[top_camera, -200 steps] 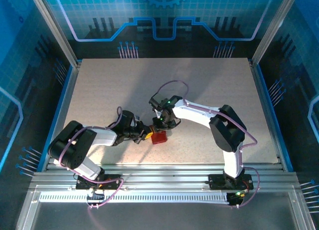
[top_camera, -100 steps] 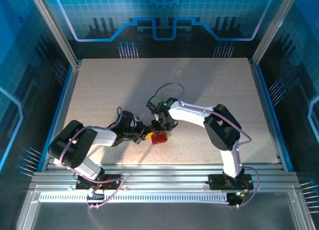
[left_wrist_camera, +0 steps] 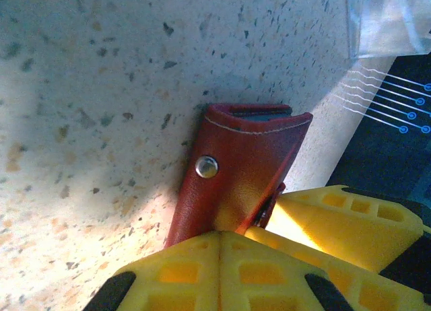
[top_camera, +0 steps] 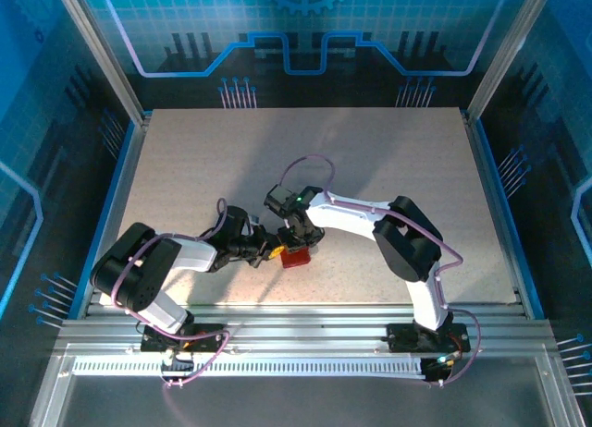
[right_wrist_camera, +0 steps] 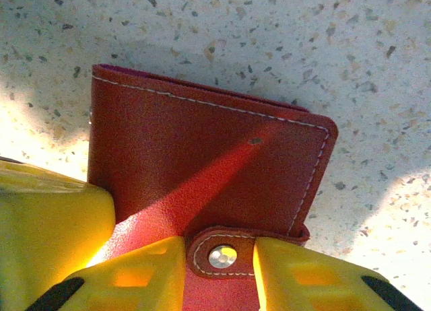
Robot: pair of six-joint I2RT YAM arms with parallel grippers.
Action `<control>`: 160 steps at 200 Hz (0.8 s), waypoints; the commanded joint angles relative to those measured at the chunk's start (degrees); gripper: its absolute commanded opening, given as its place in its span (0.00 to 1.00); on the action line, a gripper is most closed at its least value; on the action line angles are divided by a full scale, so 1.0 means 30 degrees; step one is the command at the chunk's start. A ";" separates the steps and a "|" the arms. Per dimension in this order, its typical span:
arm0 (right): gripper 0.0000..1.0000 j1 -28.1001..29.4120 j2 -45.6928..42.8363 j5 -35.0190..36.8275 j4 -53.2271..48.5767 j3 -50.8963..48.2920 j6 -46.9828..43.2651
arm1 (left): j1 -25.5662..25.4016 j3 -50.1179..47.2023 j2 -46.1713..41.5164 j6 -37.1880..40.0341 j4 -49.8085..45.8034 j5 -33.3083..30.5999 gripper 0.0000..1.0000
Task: Take the credit cards out of the card holder
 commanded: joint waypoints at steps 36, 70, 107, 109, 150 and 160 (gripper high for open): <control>0.26 0.0445 0.0276 0.1425 -0.0222 -0.0188 0.0636 | 0.0170 -0.0423 0.0595 -0.0151 -0.0575 0.0197 0.07; 0.19 0.0440 -0.0327 0.2036 -0.0042 -0.0496 0.0585 | 0.0241 -0.0410 0.0640 -0.0106 -0.0606 0.0231 0.07; 0.16 0.0440 -0.0648 0.2272 0.0120 -0.0634 0.0530 | 0.0310 -0.0397 0.0672 -0.0056 -0.0664 0.0277 0.07; 0.15 0.0450 -0.0650 0.2283 0.0131 -0.0647 0.0524 | 0.0301 -0.0384 0.0669 -0.0050 -0.0664 0.0272 0.07; 0.08 0.0422 -0.0946 0.1964 0.0307 -0.0591 0.0407 | 0.0298 -0.0376 0.0552 0.0013 -0.0985 0.0239 0.06; 0.07 0.0402 -0.1063 0.1887 0.0339 -0.0621 0.0405 | 0.0307 -0.0366 0.0508 0.0065 -0.1066 0.0228 0.06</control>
